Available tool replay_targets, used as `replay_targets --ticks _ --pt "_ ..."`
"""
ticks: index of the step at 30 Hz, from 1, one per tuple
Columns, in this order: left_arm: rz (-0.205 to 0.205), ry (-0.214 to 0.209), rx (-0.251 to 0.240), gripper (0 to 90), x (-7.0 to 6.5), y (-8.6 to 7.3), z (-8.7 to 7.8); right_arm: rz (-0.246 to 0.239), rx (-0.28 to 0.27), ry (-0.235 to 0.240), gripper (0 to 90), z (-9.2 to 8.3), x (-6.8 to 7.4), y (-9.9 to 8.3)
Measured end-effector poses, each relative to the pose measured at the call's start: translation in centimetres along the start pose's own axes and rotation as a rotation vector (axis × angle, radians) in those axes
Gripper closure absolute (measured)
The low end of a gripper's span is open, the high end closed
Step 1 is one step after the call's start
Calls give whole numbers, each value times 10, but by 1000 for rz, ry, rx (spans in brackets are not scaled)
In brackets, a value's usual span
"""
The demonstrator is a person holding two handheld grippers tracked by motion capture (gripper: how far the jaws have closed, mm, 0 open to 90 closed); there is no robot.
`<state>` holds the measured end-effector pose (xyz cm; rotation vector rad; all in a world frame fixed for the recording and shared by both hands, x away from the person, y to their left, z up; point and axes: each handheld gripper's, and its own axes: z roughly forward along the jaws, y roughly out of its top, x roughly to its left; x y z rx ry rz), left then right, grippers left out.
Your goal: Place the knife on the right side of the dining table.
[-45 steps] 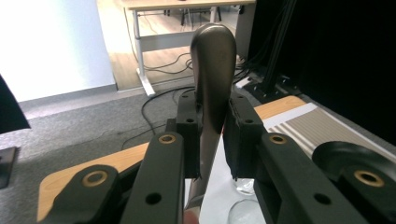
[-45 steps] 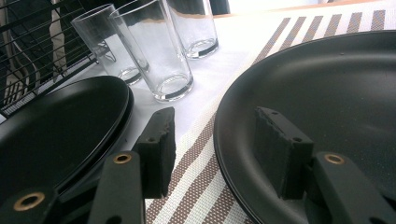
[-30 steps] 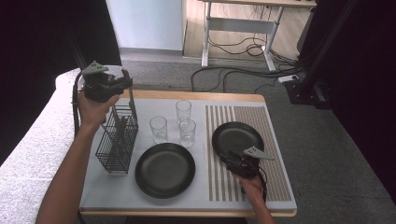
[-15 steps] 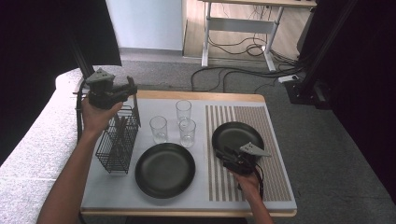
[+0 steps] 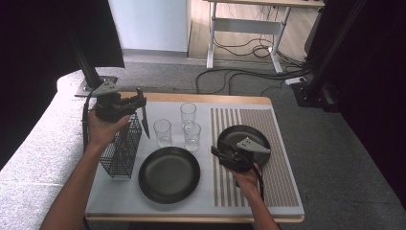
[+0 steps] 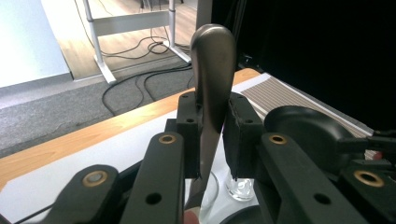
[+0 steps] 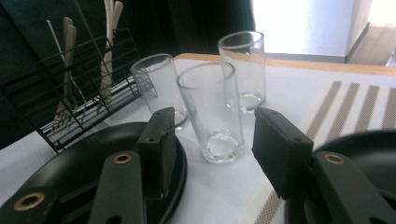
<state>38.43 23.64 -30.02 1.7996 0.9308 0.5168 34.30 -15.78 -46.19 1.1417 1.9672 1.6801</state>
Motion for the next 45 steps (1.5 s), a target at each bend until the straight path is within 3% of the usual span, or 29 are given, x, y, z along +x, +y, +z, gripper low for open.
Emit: replay_targets --ticks 27,45 --pt "22 -53 5 772 -21 -9 2 -75 9 85 487 27 34 30" --pt "32 -90 13 772 -35 -15 9 -119 35 138 488 50 57 40"
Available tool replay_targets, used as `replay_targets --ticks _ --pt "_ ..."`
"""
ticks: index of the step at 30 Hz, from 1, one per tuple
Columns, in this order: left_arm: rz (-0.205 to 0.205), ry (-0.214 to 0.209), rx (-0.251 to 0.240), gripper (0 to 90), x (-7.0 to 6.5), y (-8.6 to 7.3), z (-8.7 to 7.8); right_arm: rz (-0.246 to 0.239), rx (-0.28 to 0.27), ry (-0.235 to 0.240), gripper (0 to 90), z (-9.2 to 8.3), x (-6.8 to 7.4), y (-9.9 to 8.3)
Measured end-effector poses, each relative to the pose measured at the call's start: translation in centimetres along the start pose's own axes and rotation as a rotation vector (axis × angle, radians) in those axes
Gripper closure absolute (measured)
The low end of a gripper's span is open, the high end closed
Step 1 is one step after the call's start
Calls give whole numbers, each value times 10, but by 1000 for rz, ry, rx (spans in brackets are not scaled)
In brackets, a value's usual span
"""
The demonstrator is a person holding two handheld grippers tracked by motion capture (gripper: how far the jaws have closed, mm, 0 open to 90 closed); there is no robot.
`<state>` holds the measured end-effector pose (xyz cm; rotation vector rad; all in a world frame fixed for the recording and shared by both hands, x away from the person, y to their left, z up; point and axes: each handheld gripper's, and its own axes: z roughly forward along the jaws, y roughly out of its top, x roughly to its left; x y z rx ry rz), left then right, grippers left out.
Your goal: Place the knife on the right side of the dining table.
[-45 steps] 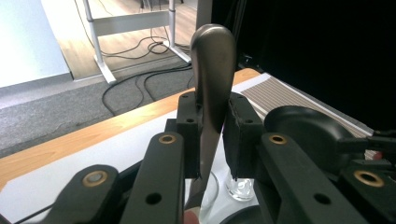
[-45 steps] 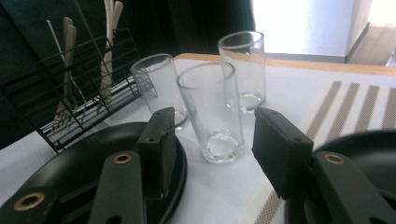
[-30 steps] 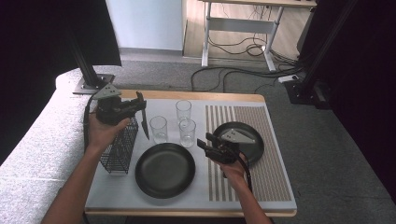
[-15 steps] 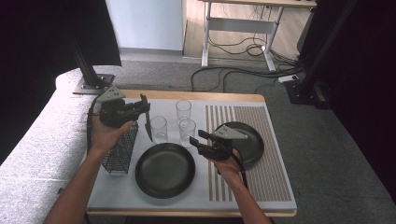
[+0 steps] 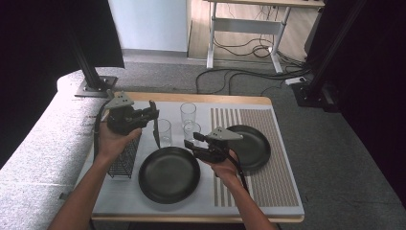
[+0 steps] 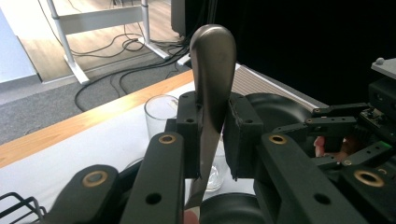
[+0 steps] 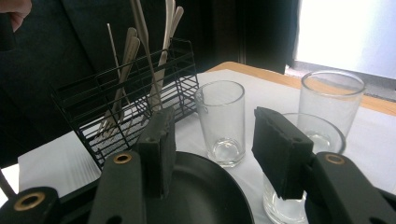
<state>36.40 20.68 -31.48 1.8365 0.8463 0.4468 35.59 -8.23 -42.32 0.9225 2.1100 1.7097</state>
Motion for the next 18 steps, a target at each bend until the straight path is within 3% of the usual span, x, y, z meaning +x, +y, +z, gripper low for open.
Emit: replay_targets --ticks 18 --pt "-17 -24 2 772 -1 -4 8 -6 -8 12 492 9 4 6"
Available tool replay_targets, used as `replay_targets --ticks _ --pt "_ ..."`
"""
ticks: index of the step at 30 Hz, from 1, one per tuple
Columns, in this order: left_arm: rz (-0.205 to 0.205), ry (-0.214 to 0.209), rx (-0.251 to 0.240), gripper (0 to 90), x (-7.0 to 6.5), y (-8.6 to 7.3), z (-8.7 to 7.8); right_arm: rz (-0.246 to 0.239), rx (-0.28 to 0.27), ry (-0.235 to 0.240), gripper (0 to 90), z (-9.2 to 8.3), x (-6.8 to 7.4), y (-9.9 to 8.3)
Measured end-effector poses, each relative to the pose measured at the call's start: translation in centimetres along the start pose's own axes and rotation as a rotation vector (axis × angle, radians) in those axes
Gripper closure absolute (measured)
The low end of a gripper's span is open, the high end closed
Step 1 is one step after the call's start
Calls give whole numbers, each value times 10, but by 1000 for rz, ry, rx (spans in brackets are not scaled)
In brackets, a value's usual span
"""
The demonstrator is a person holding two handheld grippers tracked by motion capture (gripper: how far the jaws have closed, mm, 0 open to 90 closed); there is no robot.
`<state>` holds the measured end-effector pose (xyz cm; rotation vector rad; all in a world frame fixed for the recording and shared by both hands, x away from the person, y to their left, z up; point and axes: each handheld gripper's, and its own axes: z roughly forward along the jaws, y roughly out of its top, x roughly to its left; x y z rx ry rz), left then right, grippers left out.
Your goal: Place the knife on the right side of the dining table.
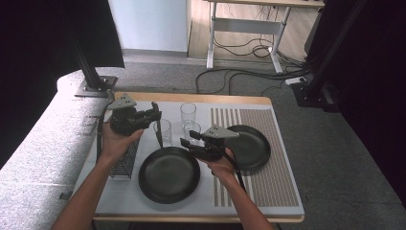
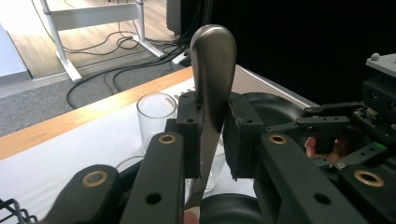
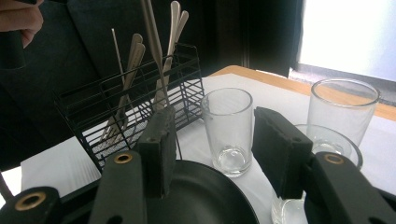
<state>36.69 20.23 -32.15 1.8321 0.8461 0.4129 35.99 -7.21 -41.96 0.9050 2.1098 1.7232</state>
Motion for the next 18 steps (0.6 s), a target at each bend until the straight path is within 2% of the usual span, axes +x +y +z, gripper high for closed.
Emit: replay_targets --ticks 18 --pt "2 -26 -2 772 -7 0 11 -23 -1 30 497 12 12 10"
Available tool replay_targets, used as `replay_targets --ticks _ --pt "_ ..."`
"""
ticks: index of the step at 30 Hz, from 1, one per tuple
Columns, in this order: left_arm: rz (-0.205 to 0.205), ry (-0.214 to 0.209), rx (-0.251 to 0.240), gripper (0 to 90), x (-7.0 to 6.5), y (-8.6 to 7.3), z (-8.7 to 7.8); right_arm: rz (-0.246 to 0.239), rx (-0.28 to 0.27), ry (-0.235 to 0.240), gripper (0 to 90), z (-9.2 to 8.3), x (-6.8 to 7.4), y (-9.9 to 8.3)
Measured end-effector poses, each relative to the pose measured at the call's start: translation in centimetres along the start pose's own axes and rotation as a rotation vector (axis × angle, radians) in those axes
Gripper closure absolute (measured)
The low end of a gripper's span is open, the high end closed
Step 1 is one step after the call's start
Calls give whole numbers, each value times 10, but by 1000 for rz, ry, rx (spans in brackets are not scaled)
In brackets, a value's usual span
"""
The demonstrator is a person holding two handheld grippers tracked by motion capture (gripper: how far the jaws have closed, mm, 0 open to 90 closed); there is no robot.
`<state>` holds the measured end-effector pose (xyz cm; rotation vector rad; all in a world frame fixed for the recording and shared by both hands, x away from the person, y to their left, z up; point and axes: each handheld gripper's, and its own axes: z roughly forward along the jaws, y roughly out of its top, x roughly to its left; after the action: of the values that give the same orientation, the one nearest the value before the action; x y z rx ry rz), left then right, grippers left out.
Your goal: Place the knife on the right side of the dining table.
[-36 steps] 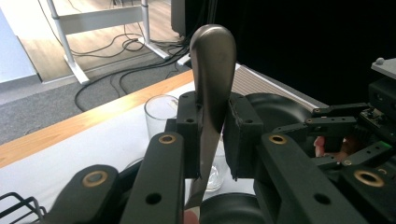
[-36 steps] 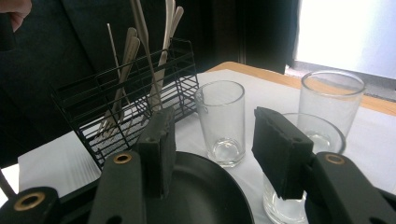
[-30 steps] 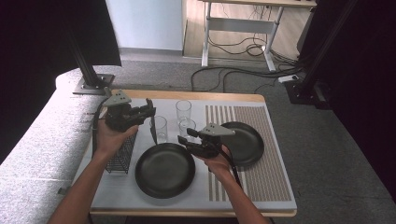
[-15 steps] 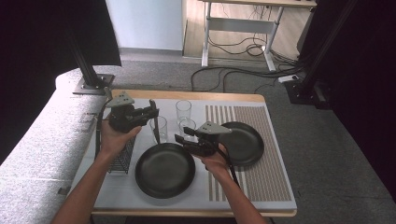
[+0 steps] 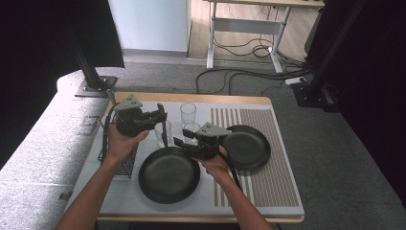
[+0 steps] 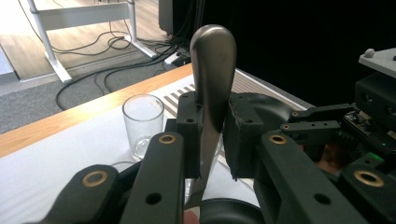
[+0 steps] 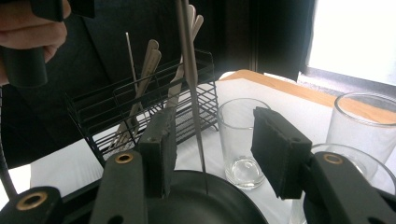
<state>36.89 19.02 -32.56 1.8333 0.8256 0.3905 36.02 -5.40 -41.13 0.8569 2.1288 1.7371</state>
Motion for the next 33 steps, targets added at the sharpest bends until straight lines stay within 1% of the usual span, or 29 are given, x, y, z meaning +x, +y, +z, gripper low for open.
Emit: replay_targets --ticks 3,16,20,22,23,25,33 --pt "-7 -3 0 772 0 -1 2 -4 1 3 502 1 1 2" --pt "-5 -14 5 772 -4 -1 7 -19 7 7 531 11 5 9" --pt "-3 -24 8 772 -6 0 10 -29 18 14 574 17 5 12" --pt "-4 -27 8 772 -6 0 10 -26 21 18 584 18 5 13" --pt "-8 -34 6 772 -6 0 11 -21 18 25 603 20 4 14" --pt "-11 -40 6 772 -7 0 11 -26 19 27 622 23 4 16" --pt "-11 -48 10 772 -8 -1 13 -38 27 40 686 30 6 20"
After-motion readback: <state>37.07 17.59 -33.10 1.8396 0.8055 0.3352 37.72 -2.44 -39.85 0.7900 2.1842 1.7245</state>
